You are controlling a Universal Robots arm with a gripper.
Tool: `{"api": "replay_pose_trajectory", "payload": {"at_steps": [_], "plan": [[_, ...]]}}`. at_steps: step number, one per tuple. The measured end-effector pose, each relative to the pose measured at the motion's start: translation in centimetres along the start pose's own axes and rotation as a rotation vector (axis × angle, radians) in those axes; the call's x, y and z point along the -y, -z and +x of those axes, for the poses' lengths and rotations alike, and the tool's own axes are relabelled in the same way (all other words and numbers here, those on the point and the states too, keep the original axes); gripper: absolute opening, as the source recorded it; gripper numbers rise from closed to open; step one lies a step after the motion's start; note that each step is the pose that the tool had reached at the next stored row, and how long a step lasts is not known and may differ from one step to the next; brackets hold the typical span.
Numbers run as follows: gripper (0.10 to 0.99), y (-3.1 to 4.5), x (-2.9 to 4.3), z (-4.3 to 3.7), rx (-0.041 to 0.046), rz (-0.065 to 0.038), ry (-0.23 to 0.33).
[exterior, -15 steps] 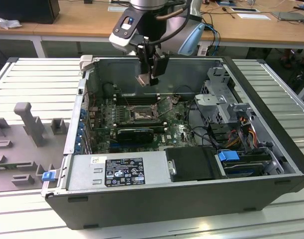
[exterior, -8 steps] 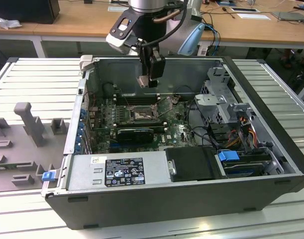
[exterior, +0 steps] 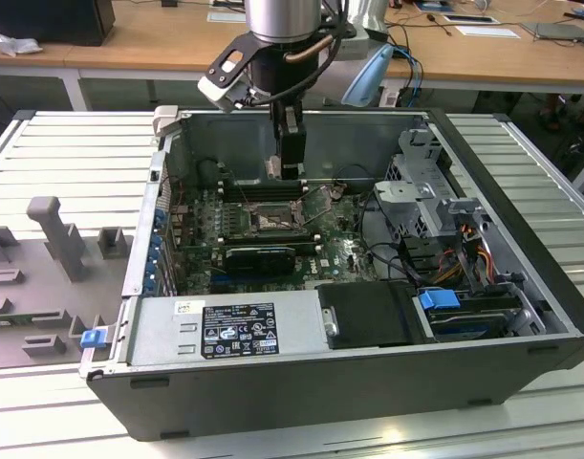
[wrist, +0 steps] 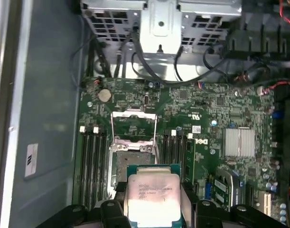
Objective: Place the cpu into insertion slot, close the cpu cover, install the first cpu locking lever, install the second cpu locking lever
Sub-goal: 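Place the cpu into insertion slot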
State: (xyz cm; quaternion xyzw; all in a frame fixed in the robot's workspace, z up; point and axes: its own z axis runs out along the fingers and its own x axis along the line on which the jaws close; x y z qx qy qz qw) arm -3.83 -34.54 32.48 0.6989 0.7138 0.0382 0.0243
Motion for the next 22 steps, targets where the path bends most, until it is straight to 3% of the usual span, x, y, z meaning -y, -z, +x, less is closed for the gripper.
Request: {"api": "replay_pose_trajectory", "payload": {"at_steps": [5, 11, 15, 22], "plan": [[0.529, -1.43, 0.12, 0.04, 0.0030, -0.001, -0.032], [0.529, -2.60, 0.28, 0.03, 0.0086, -0.001, -0.070], [0.529, -3.31, 0.34, 0.01, 0.0149, -0.002, -0.069], [0.529, -4.82, 0.49, 0.03, 0.0152, -0.002, -0.070]]}}
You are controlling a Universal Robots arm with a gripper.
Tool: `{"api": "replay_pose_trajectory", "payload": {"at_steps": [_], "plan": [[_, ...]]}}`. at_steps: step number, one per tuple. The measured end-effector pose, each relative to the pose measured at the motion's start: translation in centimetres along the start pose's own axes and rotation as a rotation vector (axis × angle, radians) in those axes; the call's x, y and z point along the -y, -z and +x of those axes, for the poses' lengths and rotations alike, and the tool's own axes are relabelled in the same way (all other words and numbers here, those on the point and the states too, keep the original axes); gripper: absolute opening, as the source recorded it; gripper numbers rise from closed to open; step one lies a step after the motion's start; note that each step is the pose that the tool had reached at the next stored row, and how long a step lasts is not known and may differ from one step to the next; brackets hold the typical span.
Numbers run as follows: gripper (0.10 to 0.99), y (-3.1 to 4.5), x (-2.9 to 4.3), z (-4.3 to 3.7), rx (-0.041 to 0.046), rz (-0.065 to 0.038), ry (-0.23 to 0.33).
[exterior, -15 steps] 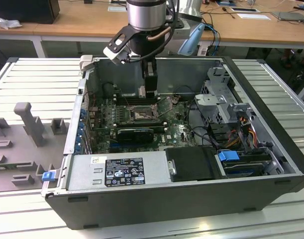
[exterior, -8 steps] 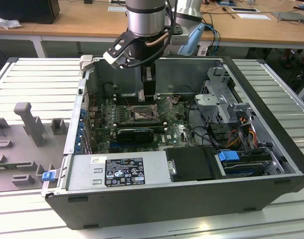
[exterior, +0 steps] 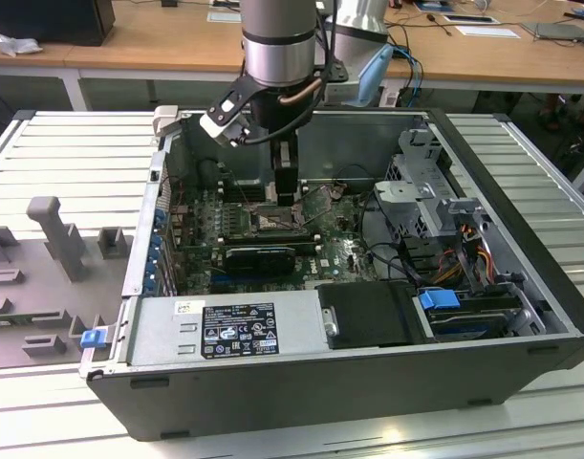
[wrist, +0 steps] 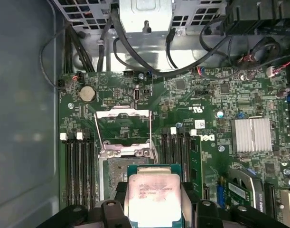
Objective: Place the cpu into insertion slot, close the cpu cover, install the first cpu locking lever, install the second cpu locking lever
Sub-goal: 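Place the cpu into insertion slot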
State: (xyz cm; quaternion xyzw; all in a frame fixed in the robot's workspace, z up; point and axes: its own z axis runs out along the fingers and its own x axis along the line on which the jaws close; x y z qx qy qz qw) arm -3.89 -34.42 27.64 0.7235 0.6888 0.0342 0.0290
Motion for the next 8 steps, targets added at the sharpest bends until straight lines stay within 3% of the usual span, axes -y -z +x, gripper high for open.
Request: {"api": "replay_pose_trajectory", "payload": {"at_steps": [8], "plan": [[0.529, -2.20, 0.40, 1.17, -0.0037, -0.003, 0.040]]}}
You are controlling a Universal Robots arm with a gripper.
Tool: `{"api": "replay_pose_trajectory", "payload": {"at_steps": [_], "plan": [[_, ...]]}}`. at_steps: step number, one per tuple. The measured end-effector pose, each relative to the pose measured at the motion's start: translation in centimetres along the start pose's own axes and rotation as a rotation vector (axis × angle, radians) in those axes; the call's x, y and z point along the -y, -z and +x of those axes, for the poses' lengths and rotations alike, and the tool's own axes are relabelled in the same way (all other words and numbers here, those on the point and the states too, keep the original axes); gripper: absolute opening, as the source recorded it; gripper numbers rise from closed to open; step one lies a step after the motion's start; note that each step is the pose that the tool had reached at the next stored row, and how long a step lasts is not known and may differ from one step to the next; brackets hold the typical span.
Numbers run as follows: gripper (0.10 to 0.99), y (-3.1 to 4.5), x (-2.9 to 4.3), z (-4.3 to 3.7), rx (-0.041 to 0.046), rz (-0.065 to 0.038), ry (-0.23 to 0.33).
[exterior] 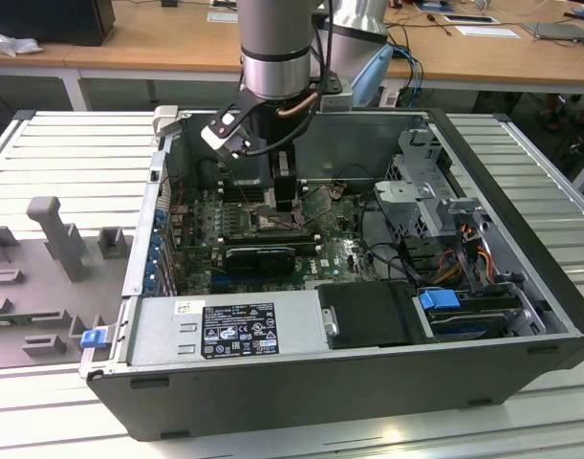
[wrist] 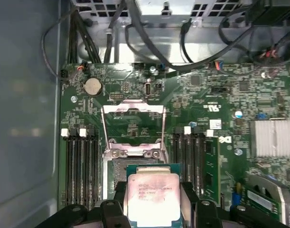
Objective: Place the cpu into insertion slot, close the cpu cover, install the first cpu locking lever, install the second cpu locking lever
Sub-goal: 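Place the cpu into insertion slot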
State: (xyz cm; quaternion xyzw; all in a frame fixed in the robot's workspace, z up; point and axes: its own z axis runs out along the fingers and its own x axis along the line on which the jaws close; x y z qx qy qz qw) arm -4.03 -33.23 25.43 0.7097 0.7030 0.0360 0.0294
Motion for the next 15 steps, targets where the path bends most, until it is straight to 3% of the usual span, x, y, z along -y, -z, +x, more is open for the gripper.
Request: {"api": "replay_pose_trajectory", "payload": {"at_steps": [3, 10, 15], "plan": [[0.529, -0.82, 0.18, 0.37, -0.0011, 0.000, 0.010], [0.529, -2.32, 1.04, 0.41, -0.0012, 0.000, 0.012], [0.529, -3.51, 1.17, 0.58, 0.0007, 0.000, -0.010]]}}
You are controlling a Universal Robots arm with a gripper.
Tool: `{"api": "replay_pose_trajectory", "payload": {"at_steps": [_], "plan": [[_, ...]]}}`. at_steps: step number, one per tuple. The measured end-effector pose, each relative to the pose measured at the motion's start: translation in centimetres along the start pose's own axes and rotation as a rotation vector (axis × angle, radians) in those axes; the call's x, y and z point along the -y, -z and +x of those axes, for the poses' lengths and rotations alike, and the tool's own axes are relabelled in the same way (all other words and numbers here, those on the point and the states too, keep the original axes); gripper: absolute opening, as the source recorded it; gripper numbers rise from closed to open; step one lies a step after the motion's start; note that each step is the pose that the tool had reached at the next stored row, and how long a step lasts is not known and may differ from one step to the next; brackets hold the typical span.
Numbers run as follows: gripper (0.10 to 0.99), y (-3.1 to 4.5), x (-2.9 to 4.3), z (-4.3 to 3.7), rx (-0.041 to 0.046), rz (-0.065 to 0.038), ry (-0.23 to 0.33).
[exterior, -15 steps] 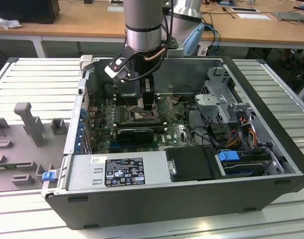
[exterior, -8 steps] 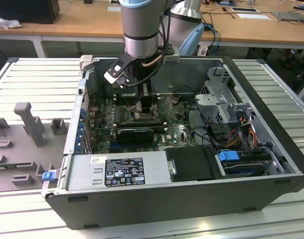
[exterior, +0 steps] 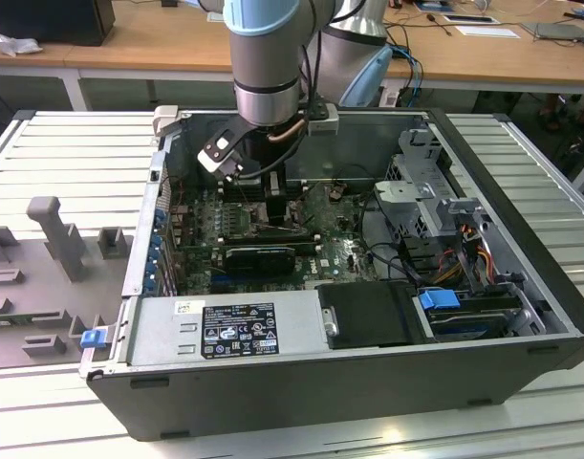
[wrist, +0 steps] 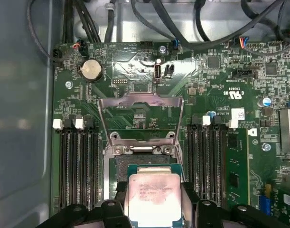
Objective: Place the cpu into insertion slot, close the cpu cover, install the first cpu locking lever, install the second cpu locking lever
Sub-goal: 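Place the cpu into insertion slot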
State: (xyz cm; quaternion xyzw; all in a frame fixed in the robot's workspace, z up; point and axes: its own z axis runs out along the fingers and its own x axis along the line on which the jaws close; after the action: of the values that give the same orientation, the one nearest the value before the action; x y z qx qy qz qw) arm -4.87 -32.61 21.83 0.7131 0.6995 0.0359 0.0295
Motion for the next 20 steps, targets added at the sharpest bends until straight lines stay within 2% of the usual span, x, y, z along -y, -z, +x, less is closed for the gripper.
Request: {"api": "replay_pose_trajectory", "payload": {"at_steps": [6, 14, 20], "plan": [[0.529, -0.34, -0.04, 0.27, -0.0002, 0.000, 0.000], [0.529, -1.45, 0.01, 0.69, -0.0001, 0.002, 0.000], [0.529, -1.73, -0.01, 0.85, 0.0002, 0.004, 0.000]]}}
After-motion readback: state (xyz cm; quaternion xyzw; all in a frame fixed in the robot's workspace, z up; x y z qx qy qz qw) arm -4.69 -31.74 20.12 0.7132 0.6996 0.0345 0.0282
